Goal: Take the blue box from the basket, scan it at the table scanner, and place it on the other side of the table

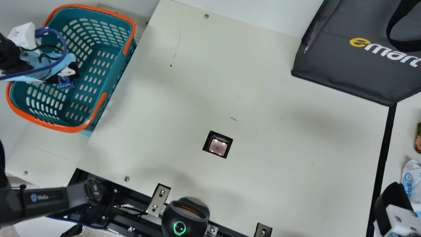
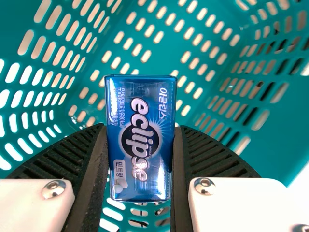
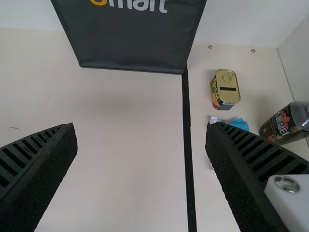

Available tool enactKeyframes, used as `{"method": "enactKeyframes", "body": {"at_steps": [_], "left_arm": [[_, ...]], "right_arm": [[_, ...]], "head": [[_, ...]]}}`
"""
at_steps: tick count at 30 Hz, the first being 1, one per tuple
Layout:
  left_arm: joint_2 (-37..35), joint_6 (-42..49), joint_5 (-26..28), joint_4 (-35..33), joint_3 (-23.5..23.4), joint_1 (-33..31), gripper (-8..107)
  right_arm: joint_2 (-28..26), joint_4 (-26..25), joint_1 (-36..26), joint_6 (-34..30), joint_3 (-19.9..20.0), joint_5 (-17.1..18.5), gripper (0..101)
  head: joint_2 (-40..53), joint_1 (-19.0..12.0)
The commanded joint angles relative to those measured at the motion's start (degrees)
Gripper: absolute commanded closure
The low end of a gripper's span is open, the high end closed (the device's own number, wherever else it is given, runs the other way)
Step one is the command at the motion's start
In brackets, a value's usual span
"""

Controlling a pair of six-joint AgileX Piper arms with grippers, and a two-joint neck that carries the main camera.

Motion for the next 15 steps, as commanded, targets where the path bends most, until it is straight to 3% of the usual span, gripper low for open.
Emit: {"method": "enactKeyframes", "body": {"at_steps": [1,15], "left_arm": [[-0.99,-0.59,1.05,-0.06,-0.44,-1.1,107],[-7.06,-6.33,6.09,0.11,-3.01,-12.26,107]], "right_arm": [[0.0,0.0,0.0,0.0,0.0,0.0,6],[0.0,0.0,0.0,0.0,0.0,0.0,6]], "head": [[0.14,-1.75],[0.14,-1.75]]}}
